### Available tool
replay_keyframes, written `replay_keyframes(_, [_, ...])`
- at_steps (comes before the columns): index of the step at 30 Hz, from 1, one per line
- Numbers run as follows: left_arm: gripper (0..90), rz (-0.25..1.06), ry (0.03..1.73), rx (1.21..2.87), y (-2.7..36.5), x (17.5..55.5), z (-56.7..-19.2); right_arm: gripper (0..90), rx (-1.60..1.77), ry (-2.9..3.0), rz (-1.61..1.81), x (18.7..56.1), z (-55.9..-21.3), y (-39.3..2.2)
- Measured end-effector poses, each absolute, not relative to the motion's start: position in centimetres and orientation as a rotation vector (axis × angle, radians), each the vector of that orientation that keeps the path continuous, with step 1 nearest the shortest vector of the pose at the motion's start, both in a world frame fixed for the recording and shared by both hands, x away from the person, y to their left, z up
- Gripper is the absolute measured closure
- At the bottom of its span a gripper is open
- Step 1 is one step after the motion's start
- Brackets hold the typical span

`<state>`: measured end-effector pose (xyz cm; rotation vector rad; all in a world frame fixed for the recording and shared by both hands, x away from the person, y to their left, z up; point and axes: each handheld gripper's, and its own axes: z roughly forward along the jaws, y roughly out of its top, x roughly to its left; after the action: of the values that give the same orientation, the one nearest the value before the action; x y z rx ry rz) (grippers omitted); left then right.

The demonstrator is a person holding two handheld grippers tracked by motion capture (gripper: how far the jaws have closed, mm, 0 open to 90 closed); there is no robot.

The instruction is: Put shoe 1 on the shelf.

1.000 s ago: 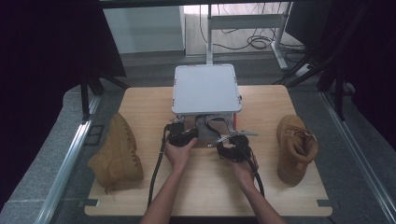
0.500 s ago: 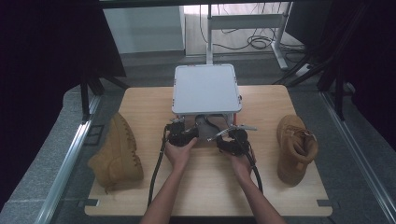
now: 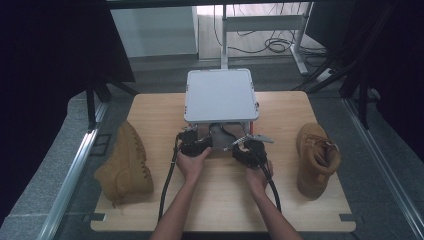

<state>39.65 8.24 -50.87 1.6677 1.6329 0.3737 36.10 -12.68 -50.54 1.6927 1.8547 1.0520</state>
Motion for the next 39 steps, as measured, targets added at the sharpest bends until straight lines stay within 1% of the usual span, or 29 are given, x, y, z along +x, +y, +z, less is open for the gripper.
replay_keyframes(20, [36.2,0.373,1.631,1.668,8.3,39.6,-50.9,38.5,1.774,1.752,1.081,38.3,-51.3,-11.8])
replay_keyframes(28, [36.2,0.374,1.629,1.667,8.3,39.6,-50.9,38.2,1.768,1.751,1.070,38.9,-52.2,-11.1])
replay_keyframes(39, [36.2,0.376,1.630,1.666,8.2,39.6,-50.9,38.1,1.761,1.741,1.059,40.2,-52.0,-10.7])
